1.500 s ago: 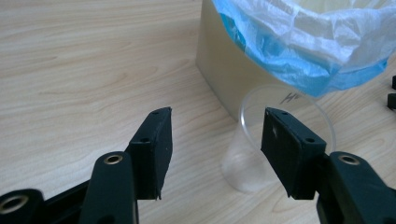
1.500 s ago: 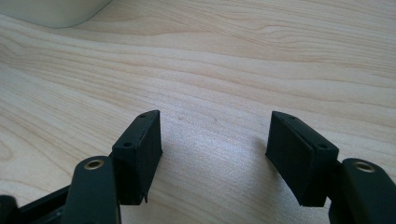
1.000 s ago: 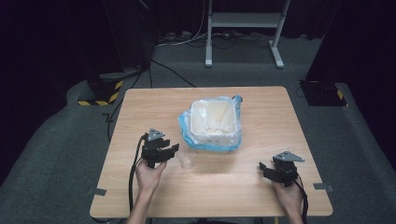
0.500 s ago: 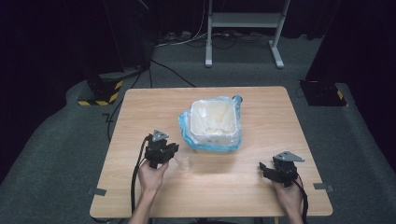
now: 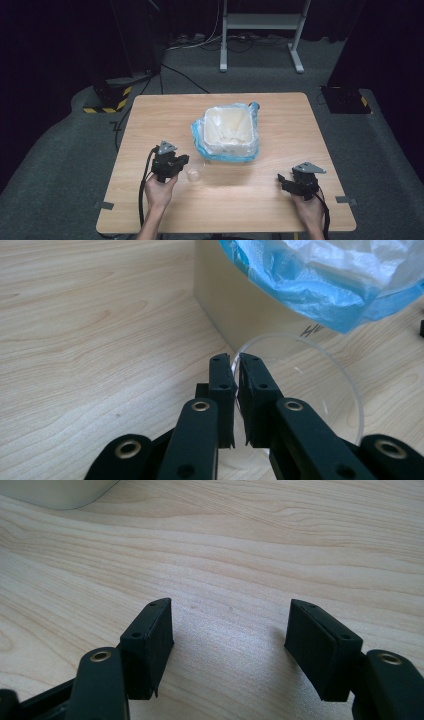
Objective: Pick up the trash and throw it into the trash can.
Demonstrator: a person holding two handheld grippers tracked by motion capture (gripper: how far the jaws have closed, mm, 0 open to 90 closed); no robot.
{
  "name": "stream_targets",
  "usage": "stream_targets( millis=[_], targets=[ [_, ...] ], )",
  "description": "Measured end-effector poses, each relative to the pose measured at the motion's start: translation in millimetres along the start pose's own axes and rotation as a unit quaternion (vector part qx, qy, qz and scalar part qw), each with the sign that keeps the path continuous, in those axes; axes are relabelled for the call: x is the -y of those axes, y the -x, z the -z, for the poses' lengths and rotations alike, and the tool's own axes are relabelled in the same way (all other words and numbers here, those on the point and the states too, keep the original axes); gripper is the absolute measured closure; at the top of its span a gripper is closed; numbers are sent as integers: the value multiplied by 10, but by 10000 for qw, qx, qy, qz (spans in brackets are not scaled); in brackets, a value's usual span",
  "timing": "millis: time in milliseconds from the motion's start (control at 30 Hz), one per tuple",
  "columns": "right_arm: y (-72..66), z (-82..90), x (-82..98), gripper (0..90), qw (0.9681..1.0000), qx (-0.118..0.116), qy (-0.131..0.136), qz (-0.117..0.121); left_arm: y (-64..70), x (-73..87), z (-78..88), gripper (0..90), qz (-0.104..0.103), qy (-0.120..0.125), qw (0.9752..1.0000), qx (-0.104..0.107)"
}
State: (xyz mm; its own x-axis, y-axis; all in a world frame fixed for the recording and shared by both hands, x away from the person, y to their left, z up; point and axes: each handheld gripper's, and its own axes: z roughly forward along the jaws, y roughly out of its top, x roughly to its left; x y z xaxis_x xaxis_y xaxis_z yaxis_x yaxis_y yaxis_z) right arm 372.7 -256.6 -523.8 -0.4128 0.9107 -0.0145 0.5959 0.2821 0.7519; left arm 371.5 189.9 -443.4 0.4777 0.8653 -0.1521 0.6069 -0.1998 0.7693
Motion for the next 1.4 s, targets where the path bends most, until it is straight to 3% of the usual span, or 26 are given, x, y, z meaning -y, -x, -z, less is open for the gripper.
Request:
stream_targets(
  millis=[433,800,900,1400],
  targets=[
    [1,0,0,348,10000,0,2,5,-11,-38,209,845,52,144,9998,123],
    [0,0,0,349,10000,0,1,1,-42,-230,406,847,11,327,9993,168],
    [0,0,0,348,10000,0,1,-1,-41,-274,444,847,58,370,9989,267],
    [0,0,0,349,10000,0,0,0,6,-549,594,847,-2,388,9986,368]
  ],
)
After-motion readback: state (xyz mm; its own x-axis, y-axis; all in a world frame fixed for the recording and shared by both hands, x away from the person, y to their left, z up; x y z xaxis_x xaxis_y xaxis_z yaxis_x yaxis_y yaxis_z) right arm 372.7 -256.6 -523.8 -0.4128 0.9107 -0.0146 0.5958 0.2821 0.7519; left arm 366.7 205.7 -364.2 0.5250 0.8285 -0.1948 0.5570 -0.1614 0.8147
